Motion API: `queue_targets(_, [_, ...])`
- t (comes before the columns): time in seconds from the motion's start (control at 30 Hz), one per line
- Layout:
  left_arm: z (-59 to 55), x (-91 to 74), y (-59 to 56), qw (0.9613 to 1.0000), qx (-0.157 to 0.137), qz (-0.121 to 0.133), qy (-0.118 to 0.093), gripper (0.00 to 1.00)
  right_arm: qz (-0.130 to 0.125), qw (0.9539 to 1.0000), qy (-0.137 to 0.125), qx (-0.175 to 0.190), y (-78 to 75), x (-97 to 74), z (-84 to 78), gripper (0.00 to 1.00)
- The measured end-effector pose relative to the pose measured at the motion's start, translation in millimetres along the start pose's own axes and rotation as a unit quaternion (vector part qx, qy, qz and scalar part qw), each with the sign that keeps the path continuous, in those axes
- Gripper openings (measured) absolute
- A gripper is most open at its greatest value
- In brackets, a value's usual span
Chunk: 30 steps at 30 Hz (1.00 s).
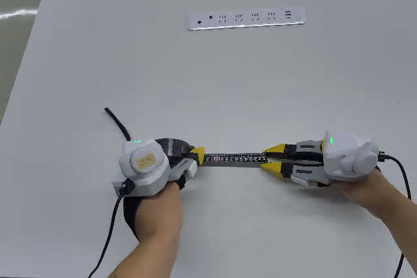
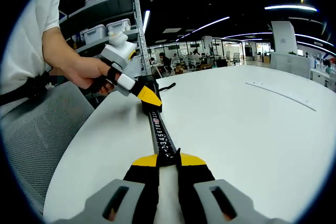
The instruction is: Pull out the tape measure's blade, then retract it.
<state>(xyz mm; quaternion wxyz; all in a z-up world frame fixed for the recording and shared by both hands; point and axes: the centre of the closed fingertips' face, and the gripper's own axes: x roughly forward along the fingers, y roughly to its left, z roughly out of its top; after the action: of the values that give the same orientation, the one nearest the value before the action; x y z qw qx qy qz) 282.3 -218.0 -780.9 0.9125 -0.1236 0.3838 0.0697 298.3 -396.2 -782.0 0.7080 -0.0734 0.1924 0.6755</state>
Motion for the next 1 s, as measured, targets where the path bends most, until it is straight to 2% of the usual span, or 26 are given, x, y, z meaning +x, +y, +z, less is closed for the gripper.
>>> queue_targets(1.0, [0.1,-0.8,0.4,0.9999,-0.01,-0.004,-0.002,0.71,0.016,0.9999,-0.001,0.0,4.9,27.8,11.2,0.12])
